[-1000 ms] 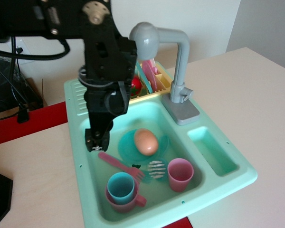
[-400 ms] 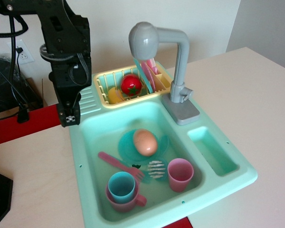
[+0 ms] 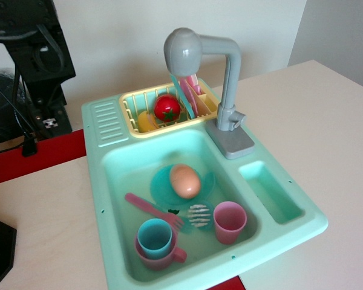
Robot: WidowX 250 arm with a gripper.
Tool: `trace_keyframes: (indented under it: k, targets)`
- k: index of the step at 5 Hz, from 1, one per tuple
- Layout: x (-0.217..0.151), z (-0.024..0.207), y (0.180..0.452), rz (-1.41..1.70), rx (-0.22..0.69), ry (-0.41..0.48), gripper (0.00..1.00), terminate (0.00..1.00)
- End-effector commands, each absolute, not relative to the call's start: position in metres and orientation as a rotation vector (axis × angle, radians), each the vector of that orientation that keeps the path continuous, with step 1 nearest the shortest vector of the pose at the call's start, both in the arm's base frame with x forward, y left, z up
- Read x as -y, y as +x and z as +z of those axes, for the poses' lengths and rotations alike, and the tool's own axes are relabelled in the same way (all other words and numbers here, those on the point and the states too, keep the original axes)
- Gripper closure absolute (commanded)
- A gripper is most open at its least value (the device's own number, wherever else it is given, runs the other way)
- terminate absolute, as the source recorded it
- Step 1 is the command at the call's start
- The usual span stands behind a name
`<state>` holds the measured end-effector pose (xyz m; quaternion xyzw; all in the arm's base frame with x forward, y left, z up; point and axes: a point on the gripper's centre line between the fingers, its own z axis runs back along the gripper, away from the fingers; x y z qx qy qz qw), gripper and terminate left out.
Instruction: Turn faucet front to right
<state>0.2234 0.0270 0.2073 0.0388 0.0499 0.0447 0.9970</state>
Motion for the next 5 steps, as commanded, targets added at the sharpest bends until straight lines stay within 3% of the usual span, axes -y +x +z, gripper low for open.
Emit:
trace_keyframes:
  k: [1,4,5]
  targets:
    - [-0.0312,0.2110,0.2099,0.051,-0.090,-0.055,0.00,0.00]
    - [-0.0302,0.2042,0.2014,0.029,-0.094,-0.024,0.00,0.00]
    - [-0.0302,0.2042,0.2014,0.029,-0.094,-0.024,0.00,1.00]
